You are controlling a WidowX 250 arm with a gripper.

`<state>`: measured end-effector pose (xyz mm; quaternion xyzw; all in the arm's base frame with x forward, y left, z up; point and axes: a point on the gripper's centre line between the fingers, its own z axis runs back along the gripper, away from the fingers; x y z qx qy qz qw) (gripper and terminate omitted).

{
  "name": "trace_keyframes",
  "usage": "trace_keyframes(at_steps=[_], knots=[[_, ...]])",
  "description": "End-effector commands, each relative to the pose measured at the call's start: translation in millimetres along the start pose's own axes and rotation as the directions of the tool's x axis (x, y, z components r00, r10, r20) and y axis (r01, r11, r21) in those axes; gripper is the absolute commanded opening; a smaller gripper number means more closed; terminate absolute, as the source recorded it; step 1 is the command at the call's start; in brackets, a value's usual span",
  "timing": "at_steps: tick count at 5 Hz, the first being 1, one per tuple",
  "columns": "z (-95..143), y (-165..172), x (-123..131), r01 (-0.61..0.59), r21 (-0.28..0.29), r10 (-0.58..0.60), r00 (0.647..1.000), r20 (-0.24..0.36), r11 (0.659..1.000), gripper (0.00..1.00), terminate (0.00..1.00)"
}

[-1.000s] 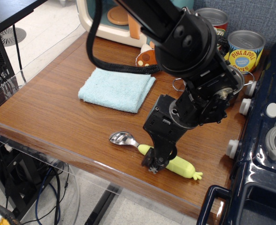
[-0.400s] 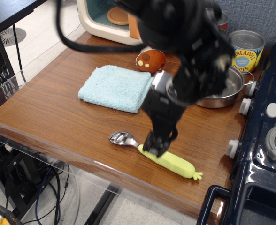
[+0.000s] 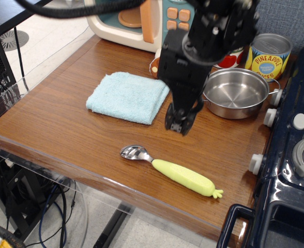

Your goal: PICK UP THE SPOON AND PUT ANOTHER SIDE OF THE TABLE

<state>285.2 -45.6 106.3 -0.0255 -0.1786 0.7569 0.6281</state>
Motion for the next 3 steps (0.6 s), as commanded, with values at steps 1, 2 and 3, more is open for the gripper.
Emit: trace_keyframes(at_steps=[1,2,3], knots=[[17.3,2.4,19.8,-0.024,-0.048,0.023,1.0,-0.021,0.999,1.0,0.0],[17.3,2.4,19.8,-0.024,-0.048,0.023,1.0,-0.021,0.999,1.0,0.0],[17.3,2.4,19.8,-0.024,-0.048,0.023,1.0,-0.021,0.999,1.0,1.0]])
